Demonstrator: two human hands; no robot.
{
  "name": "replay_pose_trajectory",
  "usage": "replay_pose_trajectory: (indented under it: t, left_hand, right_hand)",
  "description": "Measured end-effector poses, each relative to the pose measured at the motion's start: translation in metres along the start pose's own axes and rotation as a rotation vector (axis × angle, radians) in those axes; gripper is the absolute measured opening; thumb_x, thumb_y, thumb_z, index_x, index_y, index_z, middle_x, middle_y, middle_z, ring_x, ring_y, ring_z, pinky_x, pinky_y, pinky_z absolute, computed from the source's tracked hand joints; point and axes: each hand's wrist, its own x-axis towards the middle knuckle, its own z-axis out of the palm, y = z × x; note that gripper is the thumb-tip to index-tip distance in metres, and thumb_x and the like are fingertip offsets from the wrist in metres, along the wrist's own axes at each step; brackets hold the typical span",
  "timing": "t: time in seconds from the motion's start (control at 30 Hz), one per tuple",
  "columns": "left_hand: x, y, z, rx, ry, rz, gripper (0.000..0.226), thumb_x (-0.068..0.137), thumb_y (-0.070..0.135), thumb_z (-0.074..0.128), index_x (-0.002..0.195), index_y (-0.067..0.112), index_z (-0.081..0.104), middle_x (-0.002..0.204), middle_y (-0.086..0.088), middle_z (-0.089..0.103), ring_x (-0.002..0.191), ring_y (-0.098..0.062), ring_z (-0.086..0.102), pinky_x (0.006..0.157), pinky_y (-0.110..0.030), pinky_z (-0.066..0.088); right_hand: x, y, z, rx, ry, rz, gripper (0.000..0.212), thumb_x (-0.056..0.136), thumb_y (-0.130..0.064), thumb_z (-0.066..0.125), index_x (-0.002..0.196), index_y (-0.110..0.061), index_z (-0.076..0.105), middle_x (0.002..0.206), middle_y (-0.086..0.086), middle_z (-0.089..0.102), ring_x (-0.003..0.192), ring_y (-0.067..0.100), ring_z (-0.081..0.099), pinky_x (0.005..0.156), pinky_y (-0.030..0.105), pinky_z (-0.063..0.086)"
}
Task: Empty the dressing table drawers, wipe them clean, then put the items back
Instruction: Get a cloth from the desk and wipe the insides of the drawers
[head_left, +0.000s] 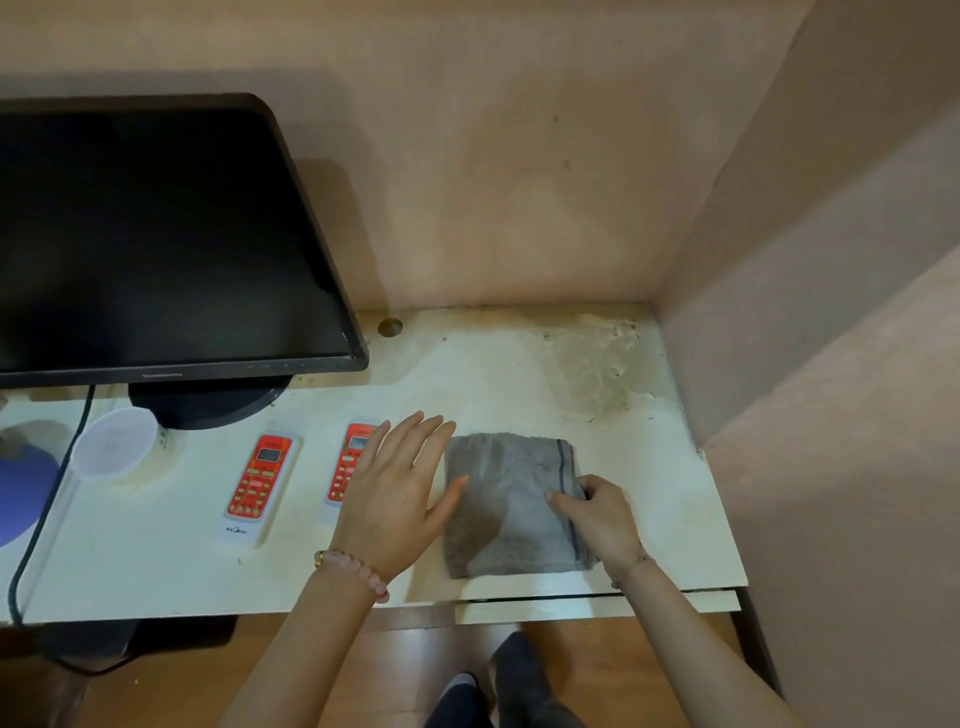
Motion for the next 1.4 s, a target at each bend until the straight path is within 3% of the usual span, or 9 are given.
replay_pose_trajectory:
  t: [0.2, 0.37, 0.53, 0.7, 0.83, 1.07, 1.2, 1.4]
  left_hand:
    - [-0.005, 0.000, -0.007, 0.010, 0.056, 0.014, 0.059, 0.093, 0.050, 0.026, 0.121, 0.011, 0.060, 0.122, -0.008, 0.063, 0.117, -0.027, 0.056, 0.102, -0.048, 0.034]
    - [-0.009, -0.005, -0.015, 0.007, 0.080, 0.020, 0.053, 0.089, 0.046, 0.035, 0.123, 0.012, 0.057, 0.124, -0.006, 0.061, 0.121, -0.026, 0.052, 0.106, -0.043, 0.035]
    - [-0.011, -0.008, -0.031, 0.018, 0.141, 0.038, 0.053, 0.089, 0.046, 0.036, 0.124, 0.012, 0.056, 0.125, -0.006, 0.060, 0.121, -0.027, 0.052, 0.106, -0.042, 0.035]
    - [-0.004, -0.012, -0.053, 0.031, 0.206, 0.073, 0.055, 0.089, 0.048, 0.036, 0.125, 0.012, 0.056, 0.125, -0.005, 0.060, 0.120, -0.026, 0.053, 0.105, -0.043, 0.035]
    - [0.005, -0.011, -0.070, -0.012, 0.288, 0.112, 0.054, 0.088, 0.047, 0.039, 0.125, 0.012, 0.056, 0.126, -0.003, 0.059, 0.122, -0.023, 0.049, 0.108, -0.035, 0.024]
    - [0.008, 0.008, -0.082, -0.108, 0.345, 0.276, 0.052, 0.089, 0.046, 0.041, 0.124, 0.011, 0.056, 0.126, -0.003, 0.058, 0.123, -0.023, 0.048, 0.107, -0.036, 0.027]
    - [0.010, 0.028, -0.081, -0.150, 0.320, 0.394, 0.053, 0.089, 0.047, 0.040, 0.125, 0.012, 0.055, 0.127, -0.002, 0.057, 0.125, -0.022, 0.047, 0.107, -0.036, 0.026]
    - [0.001, 0.091, -0.079, -0.227, 0.273, 0.631, 0.052, 0.089, 0.047, 0.041, 0.124, 0.011, 0.056, 0.125, -0.002, 0.058, 0.123, -0.020, 0.046, 0.103, -0.038, 0.030]
  right_hand:
    - [-0.017, -0.012, -0.005, 0.255, -0.110, 0.100, 0.010, 0.079, -0.004, 0.070, 0.081, -0.010, 0.063, 0.080, 0.005, 0.067, 0.067, 0.013, 0.064, 0.048, 0.018, 0.051]
    - [-0.031, -0.022, -0.009, 0.417, -0.168, 0.115, 0.020, 0.078, -0.009, 0.072, 0.097, -0.008, 0.067, 0.095, 0.008, 0.071, 0.083, 0.019, 0.067, 0.063, 0.024, 0.055]
    - [-0.046, -0.050, -0.013, 0.515, -0.144, -0.033, 0.024, 0.079, -0.006, 0.070, 0.103, -0.008, 0.067, 0.102, 0.011, 0.071, 0.096, 0.023, 0.067, 0.080, 0.031, 0.054]
    - [-0.065, -0.077, -0.028, 0.585, -0.068, -0.132, 0.027, 0.081, -0.005, 0.067, 0.108, -0.005, 0.065, 0.103, 0.011, 0.070, 0.093, 0.023, 0.068, 0.068, 0.026, 0.055]
    - [-0.080, -0.091, -0.040, 0.657, -0.068, -0.154, 0.026, 0.083, -0.005, 0.064, 0.108, -0.005, 0.065, 0.102, 0.010, 0.071, 0.089, 0.020, 0.069, 0.070, 0.027, 0.056]
    - [-0.118, -0.091, -0.057, 0.807, -0.080, -0.129, 0.023, 0.081, -0.005, 0.061, 0.104, -0.004, 0.064, 0.096, 0.012, 0.072, 0.085, 0.021, 0.070, 0.070, 0.032, 0.058]
    - [-0.149, -0.067, -0.071, 0.908, 0.017, -0.136, 0.042, 0.073, -0.008, 0.063, 0.115, 0.000, 0.060, 0.112, 0.019, 0.066, 0.100, 0.029, 0.065, 0.086, 0.041, 0.053]
    - [-0.216, -0.020, -0.102, 0.990, 0.280, -0.182, 0.036, 0.076, -0.009, 0.062, 0.111, -0.001, 0.063, 0.106, 0.017, 0.069, 0.093, 0.026, 0.067, 0.076, 0.035, 0.058]
